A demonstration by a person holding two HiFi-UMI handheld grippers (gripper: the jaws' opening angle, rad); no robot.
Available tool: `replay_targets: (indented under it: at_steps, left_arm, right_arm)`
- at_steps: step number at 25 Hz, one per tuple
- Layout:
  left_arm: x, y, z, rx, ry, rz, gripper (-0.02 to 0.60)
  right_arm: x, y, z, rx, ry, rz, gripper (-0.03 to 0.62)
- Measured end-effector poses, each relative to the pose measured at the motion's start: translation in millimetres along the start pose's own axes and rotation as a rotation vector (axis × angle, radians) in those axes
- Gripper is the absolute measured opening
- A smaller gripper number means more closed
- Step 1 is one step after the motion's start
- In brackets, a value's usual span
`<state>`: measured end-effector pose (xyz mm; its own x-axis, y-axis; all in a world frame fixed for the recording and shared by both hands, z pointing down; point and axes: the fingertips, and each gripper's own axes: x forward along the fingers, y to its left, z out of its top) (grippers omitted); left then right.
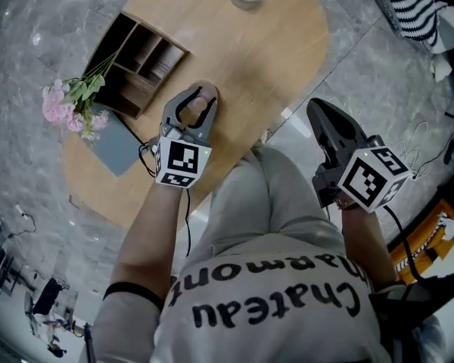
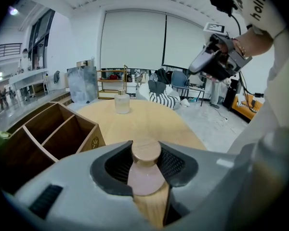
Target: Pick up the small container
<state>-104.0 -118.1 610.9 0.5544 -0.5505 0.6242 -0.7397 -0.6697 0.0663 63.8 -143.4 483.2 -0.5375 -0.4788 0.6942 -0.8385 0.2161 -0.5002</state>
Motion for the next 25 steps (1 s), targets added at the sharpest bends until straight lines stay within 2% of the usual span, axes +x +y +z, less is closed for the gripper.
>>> replay_targets:
  at_steps: [6, 11, 17, 22, 25]
  left_arm:
    - [1, 3, 2, -0.024, 0.031, 0.007, 0.127]
    - [-3, 9, 6, -0.063, 0.022, 0.028, 0.126]
    - [-10, 11, 12, -0.097, 0.041, 0.018, 0.126]
    - [-28, 16, 36, -0.136, 0.031, 0.011, 0.127]
    - [-44, 29, 59, -0.15, 0.003, 0.047, 0.132]
  right_arm:
    - [-20, 1, 11, 0.0, -0.023, -0.028, 0.014]
    - [-31, 3, 23, 0.01, -0.059, -0.04, 0.014]
    - [-44, 9, 34, 0.007, -0.08, -0.047, 0.014]
    - [-51, 25, 45, -0.012, -0.064, -0.046, 0.014]
    - [-50, 40, 61, -0.038, -0.072, -0.027, 0.014]
